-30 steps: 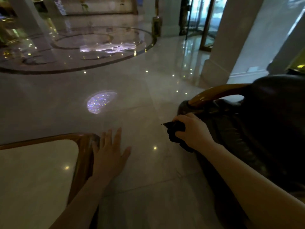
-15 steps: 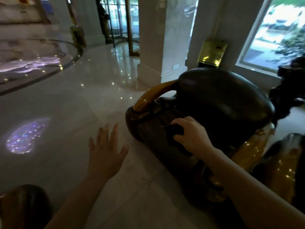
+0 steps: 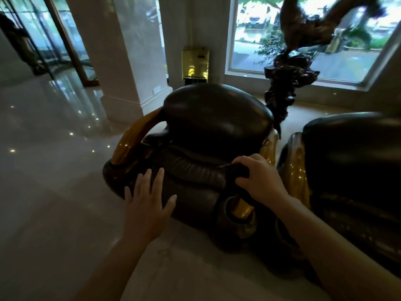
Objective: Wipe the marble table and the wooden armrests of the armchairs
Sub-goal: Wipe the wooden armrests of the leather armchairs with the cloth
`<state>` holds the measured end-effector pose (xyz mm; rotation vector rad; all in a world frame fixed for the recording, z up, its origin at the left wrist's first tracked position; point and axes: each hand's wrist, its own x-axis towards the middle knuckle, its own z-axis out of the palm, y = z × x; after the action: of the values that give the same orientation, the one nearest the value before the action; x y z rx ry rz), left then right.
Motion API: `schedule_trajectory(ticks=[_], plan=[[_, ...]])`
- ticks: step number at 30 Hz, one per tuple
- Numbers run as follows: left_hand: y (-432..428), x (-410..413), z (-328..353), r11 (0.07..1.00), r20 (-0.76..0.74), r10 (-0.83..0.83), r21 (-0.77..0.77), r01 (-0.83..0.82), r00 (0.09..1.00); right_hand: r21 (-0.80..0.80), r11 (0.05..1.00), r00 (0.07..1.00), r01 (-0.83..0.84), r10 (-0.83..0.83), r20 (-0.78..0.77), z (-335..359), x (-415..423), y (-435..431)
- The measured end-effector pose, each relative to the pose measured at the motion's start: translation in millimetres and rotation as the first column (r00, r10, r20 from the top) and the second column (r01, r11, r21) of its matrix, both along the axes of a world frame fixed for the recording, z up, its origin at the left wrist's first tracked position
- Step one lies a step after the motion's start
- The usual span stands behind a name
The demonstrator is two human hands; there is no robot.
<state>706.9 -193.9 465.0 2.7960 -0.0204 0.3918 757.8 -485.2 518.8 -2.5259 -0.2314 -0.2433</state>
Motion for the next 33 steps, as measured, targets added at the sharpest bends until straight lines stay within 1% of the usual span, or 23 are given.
schedule_trajectory(ticks=[3, 6, 13, 18, 22, 26, 30, 33], plan=[[-36.6, 19.9, -4.7, 0.997, -0.005, -0.079, 0.002, 0.079, 0.997, 0.021, 0.998, 0.998, 0.057, -0.057, -0.002, -2.7, -3.3, -40.3], [-81.7, 39.8, -9.7, 0.989, -0.001, -0.141, 0.035, 0.141, 0.99, 0.036, 0.991, 0.992, 0.125, -0.125, -0.014, -8.9, -3.4, -87.8], [-190.0, 73.0, -29.7, 0.972, -0.042, -0.226, 0.054, 0.228, 0.973, 0.018, 0.975, 0.975, 0.221, -0.22, -0.037, -28.4, 1.2, -207.8], [-242.7, 103.2, -54.6, 0.966, -0.104, -0.244, 0.056, 0.251, 0.964, 0.009, 0.965, 0.963, 0.262, -0.261, -0.075, -43.8, 9.6, -274.0], [-271.5, 133.9, -81.0, 0.957, -0.176, -0.255, 0.092, 0.274, 0.951, -0.012, 0.958, 0.952, 0.285, -0.285, -0.111, -69.0, 27.2, -302.7], [-296.0, 172.7, -108.5, 0.938, -0.237, -0.277, 0.143, 0.315, 0.931, -0.005, 0.956, 0.942, 0.295, -0.291, -0.167, -98.7, 55.7, -311.0], [-311.4, 222.3, -136.2, 0.92, -0.273, -0.327, 0.127, 0.371, 0.905, -0.027, 0.953, 0.935, 0.302, -0.301, -0.189, -124.9, 95.3, -308.1], [-320.5, 266.4, -156.9, 0.907, -0.291, -0.361, 0.112, 0.406, 0.886, -0.044, 0.939, 0.92, 0.341, -0.343, -0.191, -146.4, 129.1, -304.6]])
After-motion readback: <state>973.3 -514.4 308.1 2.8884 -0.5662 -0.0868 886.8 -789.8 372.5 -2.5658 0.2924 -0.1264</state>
